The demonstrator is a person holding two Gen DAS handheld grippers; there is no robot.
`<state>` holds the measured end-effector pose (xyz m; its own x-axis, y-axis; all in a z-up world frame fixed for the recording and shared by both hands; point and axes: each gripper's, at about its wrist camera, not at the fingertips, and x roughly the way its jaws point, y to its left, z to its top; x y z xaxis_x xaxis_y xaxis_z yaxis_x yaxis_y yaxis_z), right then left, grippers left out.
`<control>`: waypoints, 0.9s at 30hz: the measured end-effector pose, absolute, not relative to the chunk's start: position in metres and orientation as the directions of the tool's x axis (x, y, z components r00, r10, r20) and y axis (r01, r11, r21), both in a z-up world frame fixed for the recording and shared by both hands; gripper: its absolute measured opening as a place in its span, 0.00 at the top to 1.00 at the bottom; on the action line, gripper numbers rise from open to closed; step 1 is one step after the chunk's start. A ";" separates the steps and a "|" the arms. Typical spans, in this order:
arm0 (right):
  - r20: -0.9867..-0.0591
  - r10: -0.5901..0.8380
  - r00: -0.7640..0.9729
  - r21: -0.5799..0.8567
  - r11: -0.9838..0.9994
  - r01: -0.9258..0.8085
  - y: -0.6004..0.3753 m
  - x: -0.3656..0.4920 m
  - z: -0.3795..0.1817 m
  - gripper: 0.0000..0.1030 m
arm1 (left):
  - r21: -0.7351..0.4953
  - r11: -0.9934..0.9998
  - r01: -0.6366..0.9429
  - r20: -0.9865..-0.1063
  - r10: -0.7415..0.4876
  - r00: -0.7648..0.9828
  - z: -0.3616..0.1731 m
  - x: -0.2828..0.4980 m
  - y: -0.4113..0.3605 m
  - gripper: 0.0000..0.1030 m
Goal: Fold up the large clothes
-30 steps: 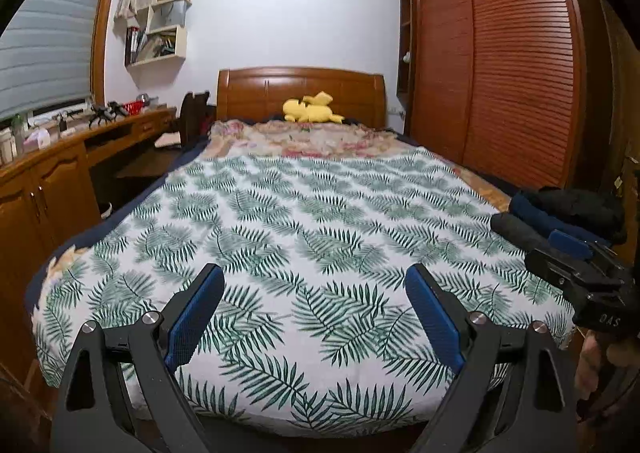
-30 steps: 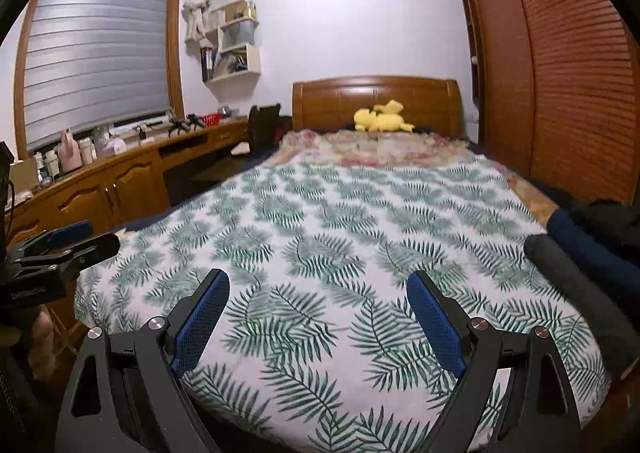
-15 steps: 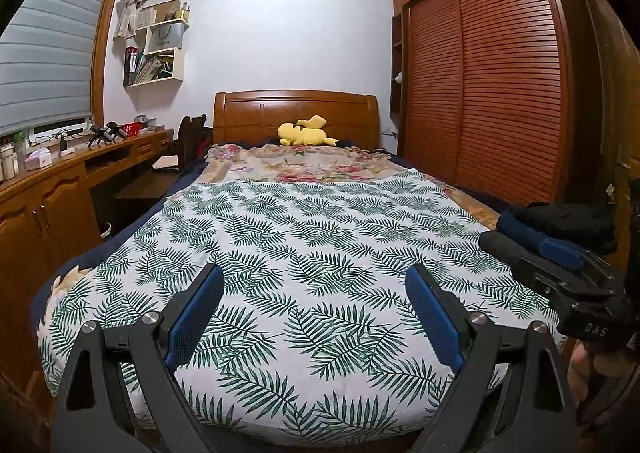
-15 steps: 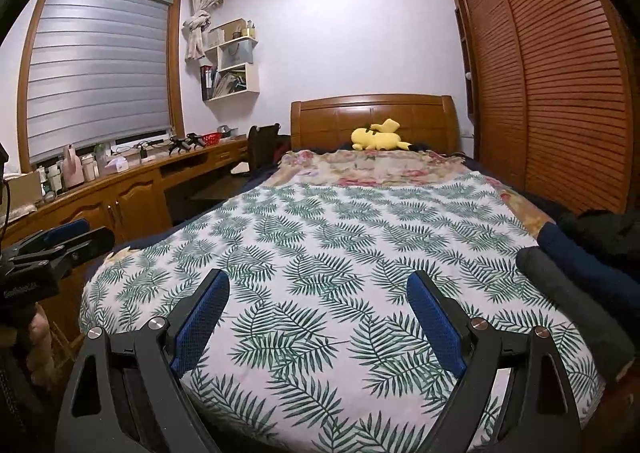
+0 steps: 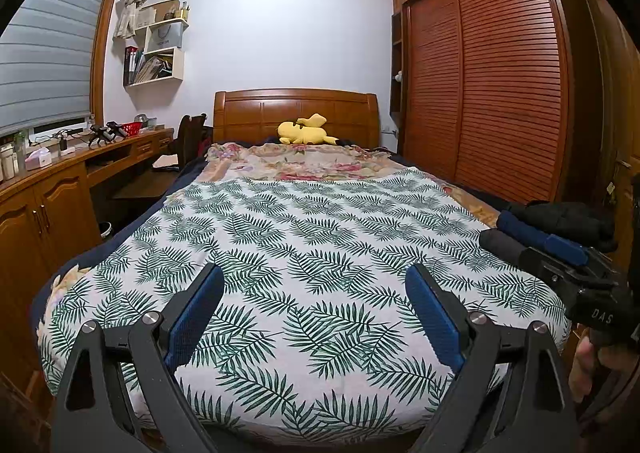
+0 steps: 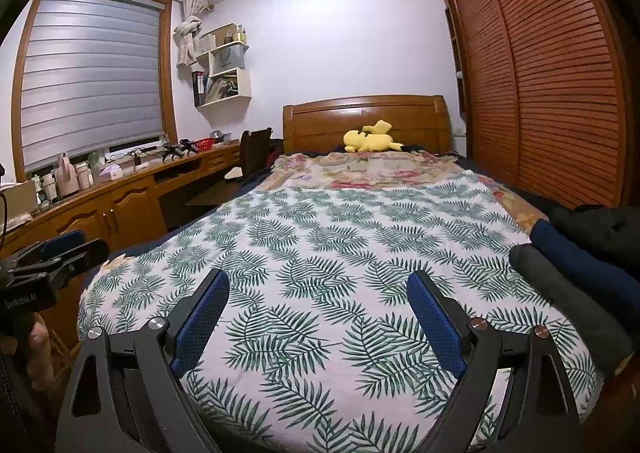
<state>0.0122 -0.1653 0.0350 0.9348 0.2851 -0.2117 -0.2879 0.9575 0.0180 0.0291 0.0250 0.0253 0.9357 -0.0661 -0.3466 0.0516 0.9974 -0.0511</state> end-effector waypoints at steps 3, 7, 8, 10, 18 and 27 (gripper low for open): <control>-0.212 0.286 0.935 0.020 0.957 -0.288 -0.166 0.012 0.034 0.12 | -0.052 0.997 0.053 -0.347 -0.068 0.936 0.025 0.029 0.025 0.10; -0.210 0.285 0.935 0.021 0.958 -0.287 -0.166 0.011 0.035 0.12 | -0.052 0.997 0.054 -0.347 -0.069 0.935 0.025 0.029 0.024 0.10; -0.210 0.286 0.935 0.022 0.957 -0.288 -0.166 0.012 0.035 0.12 | -0.052 0.997 0.054 -0.347 -0.069 0.935 0.026 0.029 0.025 0.10; -0.209 0.286 0.935 0.021 0.957 -0.288 -0.167 0.011 0.035 0.12 | -0.052 0.997 0.054 -0.346 -0.069 0.936 0.025 0.029 0.024 0.10; -0.207 0.287 0.935 0.021 0.957 -0.289 -0.171 0.013 0.034 0.12 | -0.050 0.997 0.055 -0.344 -0.069 0.936 0.026 0.028 0.024 0.10; -0.205 0.288 0.936 0.021 0.957 -0.289 -0.176 0.013 0.033 0.12 | -0.047 0.997 0.057 -0.341 -0.070 0.937 0.030 0.028 0.021 0.10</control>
